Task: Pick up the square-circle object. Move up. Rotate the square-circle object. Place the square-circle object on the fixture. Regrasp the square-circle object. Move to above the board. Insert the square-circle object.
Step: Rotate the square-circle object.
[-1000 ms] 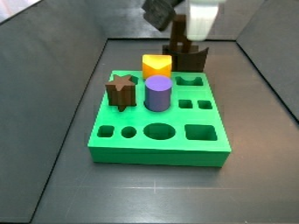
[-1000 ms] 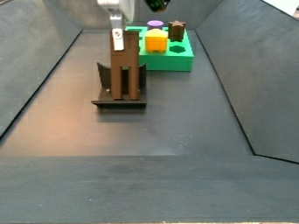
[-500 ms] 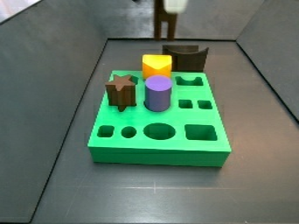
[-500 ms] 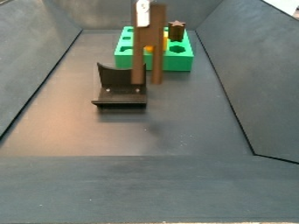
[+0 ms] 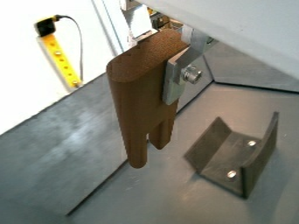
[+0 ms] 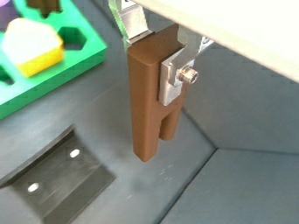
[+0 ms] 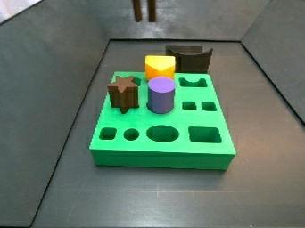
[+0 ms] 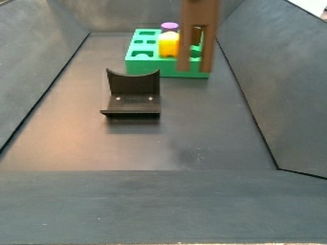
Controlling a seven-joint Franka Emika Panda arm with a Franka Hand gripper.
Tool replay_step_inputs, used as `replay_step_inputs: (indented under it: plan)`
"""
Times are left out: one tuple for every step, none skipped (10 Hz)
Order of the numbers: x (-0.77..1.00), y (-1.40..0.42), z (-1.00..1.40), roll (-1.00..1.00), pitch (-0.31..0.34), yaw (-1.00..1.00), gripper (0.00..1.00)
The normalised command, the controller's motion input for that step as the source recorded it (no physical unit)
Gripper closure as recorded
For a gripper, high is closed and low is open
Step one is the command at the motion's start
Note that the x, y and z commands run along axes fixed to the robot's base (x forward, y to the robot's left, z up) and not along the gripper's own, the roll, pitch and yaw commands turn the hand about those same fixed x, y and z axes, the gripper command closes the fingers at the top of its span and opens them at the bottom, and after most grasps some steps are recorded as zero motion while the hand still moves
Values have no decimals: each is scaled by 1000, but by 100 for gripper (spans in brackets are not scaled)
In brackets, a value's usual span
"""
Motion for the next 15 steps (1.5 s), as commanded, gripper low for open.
replay_step_inputs:
  plan:
    - [-537, 37, 160, -98, 67, -17, 100]
    - [-265, 24, 102, -101, 61, -13, 100]
    - [0, 0, 0, -1000, 70, -983, 100]
    - [103, 22, -54, -1000, 91, -956, 100]
    - [60, 60, -30, -1000, 119, -925, 100]
    - [17, 20, -13, -1000, 151, -919, 100]
    - [8, 8, 7, -1000, 193, -892, 100]
    - [16, 18, 11, -813, 179, -682, 100]
    - [23, 18, 13, -580, 152, -452, 100]
    - [30, 8, 14, -382, 136, -275, 100]
    - [39, 7, 17, -222, 121, -127, 100]
    - [-35, 36, 0, -52, 34, -1000, 100]
    - [-32, 34, -6, -46, 30, -1000, 100]
    - [-29, 33, -1, -50, 32, -1000, 100]
    - [-21, 29, 6, -57, 35, -1000, 100]
